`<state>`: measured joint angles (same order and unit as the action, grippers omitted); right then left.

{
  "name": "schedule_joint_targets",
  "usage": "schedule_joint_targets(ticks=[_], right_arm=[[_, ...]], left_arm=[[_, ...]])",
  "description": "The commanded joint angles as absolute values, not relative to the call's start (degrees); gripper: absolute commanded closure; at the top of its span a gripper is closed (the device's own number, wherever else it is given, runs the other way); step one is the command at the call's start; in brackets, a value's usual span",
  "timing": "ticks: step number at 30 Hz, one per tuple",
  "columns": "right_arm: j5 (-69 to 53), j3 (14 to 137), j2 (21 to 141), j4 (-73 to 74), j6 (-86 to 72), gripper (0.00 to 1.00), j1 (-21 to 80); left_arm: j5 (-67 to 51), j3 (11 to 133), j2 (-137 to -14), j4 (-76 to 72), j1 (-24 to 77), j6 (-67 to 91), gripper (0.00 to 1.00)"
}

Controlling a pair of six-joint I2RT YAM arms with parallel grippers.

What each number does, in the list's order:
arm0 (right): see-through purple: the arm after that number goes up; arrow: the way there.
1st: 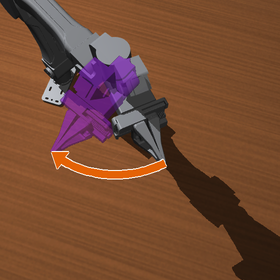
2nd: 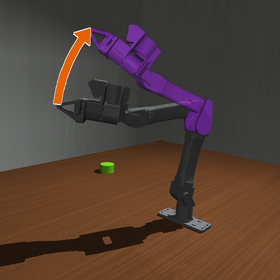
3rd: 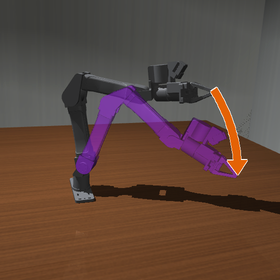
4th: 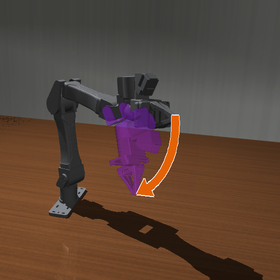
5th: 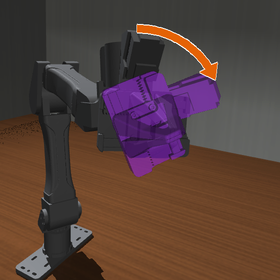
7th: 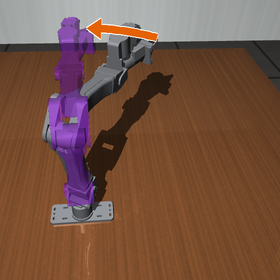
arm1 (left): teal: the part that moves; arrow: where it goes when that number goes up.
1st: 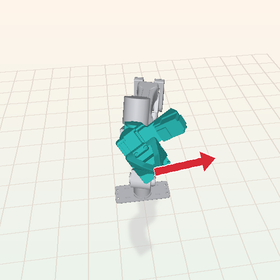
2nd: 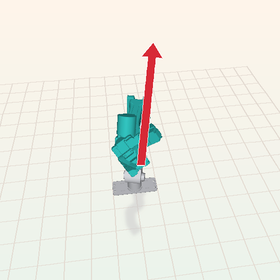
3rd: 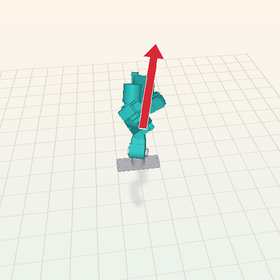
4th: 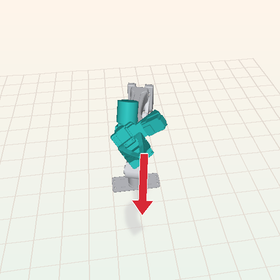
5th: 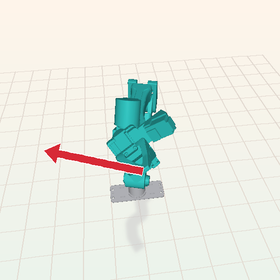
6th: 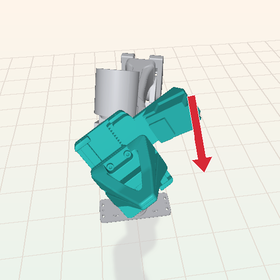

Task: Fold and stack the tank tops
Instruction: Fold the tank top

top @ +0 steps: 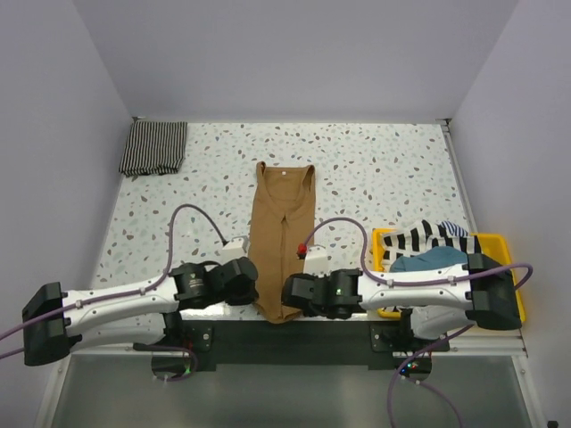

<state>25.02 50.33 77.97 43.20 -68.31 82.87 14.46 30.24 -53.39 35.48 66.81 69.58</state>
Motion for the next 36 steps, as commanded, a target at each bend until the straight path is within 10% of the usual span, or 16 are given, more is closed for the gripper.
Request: schedule_joint_targets(ticks=[1, 36], right_arm=[[29.88, 54.84, 78.40, 45.44, -63.64, 1.00, 79.37], [20.13, 84.55, 109.06, 29.27, -33.58, 1.00, 39.29]], left_arm=[[21.44, 37.25, -58.08, 36.83, 64.96, 68.03, 1.00], [11.96, 67.23, -102.10, 3.80, 28.83, 41.58, 0.97]])
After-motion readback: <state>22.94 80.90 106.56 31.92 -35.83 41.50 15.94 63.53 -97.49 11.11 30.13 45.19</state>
